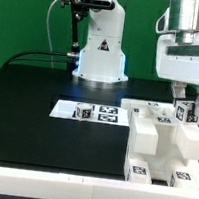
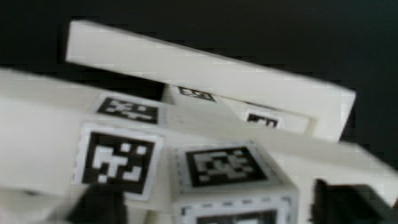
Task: Assemble chair
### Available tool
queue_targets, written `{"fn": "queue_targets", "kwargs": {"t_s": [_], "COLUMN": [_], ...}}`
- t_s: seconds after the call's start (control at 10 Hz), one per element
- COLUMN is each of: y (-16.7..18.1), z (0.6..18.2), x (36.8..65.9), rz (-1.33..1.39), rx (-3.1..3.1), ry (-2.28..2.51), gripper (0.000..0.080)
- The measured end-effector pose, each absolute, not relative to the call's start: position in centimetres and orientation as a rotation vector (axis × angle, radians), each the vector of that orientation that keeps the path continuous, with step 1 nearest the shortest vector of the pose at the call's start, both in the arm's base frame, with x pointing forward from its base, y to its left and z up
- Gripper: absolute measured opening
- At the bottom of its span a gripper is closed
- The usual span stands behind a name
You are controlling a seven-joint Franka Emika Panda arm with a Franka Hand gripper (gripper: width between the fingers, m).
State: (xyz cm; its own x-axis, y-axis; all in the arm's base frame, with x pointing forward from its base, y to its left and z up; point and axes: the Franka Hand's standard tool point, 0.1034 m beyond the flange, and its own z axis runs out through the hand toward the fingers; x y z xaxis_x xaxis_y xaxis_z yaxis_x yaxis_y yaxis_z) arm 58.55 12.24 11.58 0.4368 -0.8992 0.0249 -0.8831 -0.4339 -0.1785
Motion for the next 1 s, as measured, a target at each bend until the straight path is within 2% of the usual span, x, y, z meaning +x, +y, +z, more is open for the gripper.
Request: {"fn": "queue_targets", "kwargs": {"t_s": [0.2,0.5,0.7,1.0], "y": [12.41,12.24,12.18,12.08], "z": [11.37,11.40,11.62,11.60], "x": [58.25,58.33,58.71,59.22], "rz": [-0.178,-0.199,-0.196,-0.235], "rx": [-2.783,-2.883,-3.073,-3.091], "ry": [1.178,0.946,0.363,0.249], "gripper": [0.0637,0.0648,0.0648,0.0648]}}
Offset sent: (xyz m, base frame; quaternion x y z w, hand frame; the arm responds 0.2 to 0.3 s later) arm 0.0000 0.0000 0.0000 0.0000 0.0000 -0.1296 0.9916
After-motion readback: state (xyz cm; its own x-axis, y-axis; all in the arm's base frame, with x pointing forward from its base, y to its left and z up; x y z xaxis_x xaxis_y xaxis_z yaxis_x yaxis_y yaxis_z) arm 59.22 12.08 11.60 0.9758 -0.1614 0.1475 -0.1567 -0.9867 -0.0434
